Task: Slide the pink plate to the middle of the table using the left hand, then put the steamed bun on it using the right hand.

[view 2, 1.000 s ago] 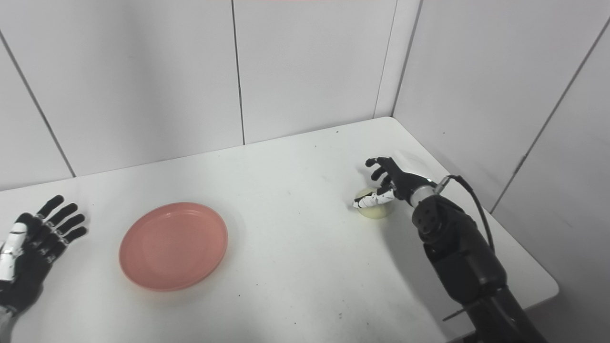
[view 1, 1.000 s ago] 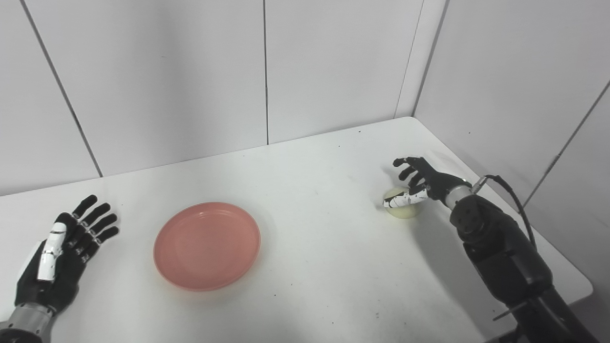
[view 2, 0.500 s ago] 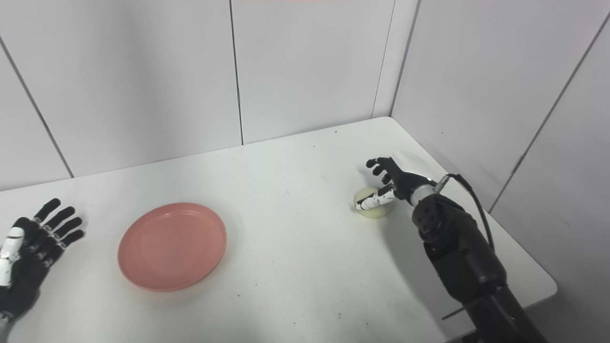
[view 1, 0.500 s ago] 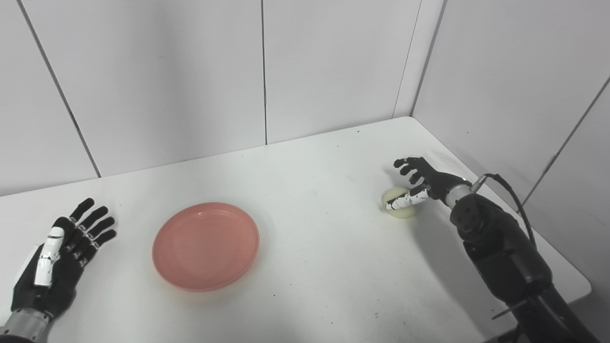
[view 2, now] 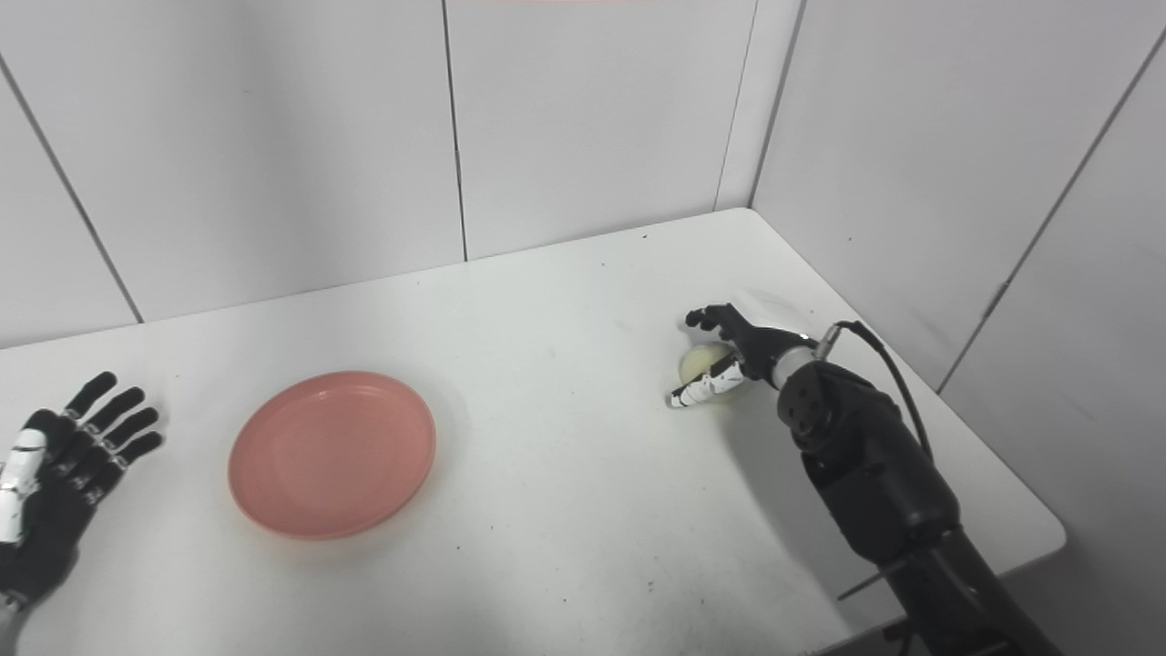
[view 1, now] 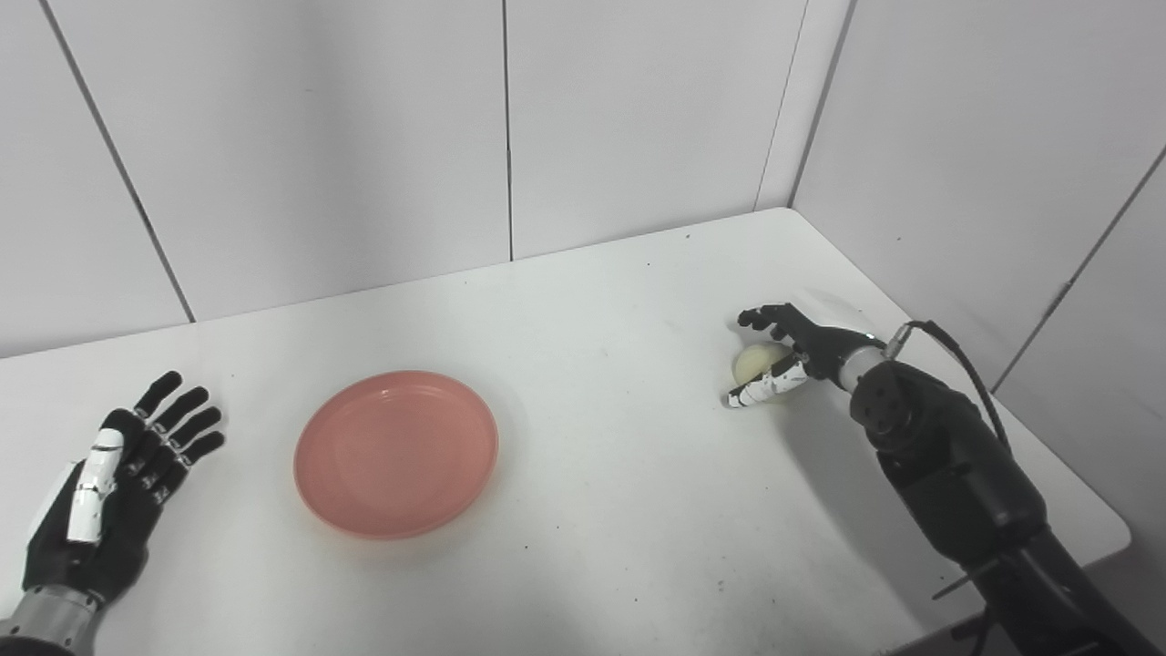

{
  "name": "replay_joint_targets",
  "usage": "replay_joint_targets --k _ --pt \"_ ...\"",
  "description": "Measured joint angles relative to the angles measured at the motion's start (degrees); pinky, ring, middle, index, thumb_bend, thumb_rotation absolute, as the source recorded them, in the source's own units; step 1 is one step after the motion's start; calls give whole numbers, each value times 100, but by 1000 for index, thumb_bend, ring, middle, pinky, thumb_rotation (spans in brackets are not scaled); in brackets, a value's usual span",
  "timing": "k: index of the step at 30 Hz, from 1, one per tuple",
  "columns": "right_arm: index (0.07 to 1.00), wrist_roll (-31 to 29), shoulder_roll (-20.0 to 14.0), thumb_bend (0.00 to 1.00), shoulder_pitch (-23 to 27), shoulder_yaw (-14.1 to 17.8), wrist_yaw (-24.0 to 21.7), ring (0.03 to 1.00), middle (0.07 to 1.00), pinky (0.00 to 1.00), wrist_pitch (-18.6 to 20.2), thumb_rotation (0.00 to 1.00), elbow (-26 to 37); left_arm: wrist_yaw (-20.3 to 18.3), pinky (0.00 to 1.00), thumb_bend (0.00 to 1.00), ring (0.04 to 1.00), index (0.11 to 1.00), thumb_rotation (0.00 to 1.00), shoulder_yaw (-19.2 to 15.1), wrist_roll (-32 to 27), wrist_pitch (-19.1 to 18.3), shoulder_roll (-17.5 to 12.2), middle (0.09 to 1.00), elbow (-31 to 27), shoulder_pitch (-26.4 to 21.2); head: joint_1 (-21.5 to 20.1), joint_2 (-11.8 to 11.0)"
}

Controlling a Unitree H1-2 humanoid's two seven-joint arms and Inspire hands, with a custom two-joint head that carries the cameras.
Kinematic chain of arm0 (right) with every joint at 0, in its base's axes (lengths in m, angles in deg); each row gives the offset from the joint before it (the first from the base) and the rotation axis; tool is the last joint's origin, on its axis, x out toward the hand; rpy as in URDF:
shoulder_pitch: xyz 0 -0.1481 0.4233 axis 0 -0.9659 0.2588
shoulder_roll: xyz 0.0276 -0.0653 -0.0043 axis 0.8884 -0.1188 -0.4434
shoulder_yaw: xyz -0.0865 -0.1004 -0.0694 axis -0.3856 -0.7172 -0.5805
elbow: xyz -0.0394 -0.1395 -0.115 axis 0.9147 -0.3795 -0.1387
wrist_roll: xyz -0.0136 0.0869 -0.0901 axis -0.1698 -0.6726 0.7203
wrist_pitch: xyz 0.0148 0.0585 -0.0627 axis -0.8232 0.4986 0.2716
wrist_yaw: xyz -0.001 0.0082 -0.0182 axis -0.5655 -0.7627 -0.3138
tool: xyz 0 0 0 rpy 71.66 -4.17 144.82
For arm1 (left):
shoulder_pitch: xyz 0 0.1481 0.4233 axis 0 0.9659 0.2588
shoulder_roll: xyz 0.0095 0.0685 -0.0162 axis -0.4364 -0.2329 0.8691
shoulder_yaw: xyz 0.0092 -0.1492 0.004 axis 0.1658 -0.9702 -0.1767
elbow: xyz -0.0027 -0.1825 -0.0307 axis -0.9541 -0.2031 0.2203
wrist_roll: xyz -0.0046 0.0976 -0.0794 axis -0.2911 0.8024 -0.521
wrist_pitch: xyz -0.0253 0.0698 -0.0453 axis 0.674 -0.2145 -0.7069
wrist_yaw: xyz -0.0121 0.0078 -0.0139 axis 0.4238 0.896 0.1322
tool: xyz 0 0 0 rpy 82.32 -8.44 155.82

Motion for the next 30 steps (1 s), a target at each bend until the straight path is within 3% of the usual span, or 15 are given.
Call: replay_joint_targets --k 2,5,11,12,15,16,17,18,19,23,30 --pt "814 16 -2 1000 1 20 -32 703 744 600 0 286 8 3 860 568 876 900 905 0 -1 -4 0 898 -10 6 9 9" --pt "808 16 -27 1000 7 23 -8 697 739 596 -1 295 -1 5 863 570 879 901 904 0 -6 -13 1 900 -19 9 9 18" --pt "776 -35 -92 953 24 -46 135 540 604 454 -1 252 -84 3 864 577 881 903 900 6 -75 -62 2 902 -37 16 0 35" --pt "766 -46 -98 928 24 -57 147 492 567 410 -1 226 -94 2 865 576 882 904 900 6 -78 -62 2 902 -37 16 0 35" --pt "701 -71 -96 819 22 -82 305 599 657 539 -11 113 -188 -1 862 573 879 901 900 6 -105 -71 -1 900 -34 16 0 35" --pt "630 -100 -96 732 22 -82 362 588 638 533 -34 71 -225 -1 863 574 880 901 901 7 -105 -71 -1 901 -34 16 0 35" --pt "548 -133 -93 603 21 -82 462 582 620 531 -75 102 -257 -2 863 575 880 901 901 9 -106 -71 -1 901 -34 16 0 35" --pt "519 -147 -91 559 19 -82 575 579 611 528 -123 112 -281 -3 863 575 879 901 901 10 -108 -72 -1 900 -34 15 0 35" --pt "492 -156 -91 534 15 -81 680 563 562 503 -167 58 -313 -5 862 577 878 900 898 10 -111 -72 -1 900 -33 15 0 35" --pt "491 -207 -93 528 -5 -79 965 519 495 439 -242 4 -473 -12 858 578 874 897 896 10 -127 -72 -3 897 -23 14 0 44" --pt "499 -264 -100 528 -38 -76 1166 483 470 386 -243 0 -519 -17 853 575 871 895 891 10 -132 -73 -5 894 -20 13 -18 53"
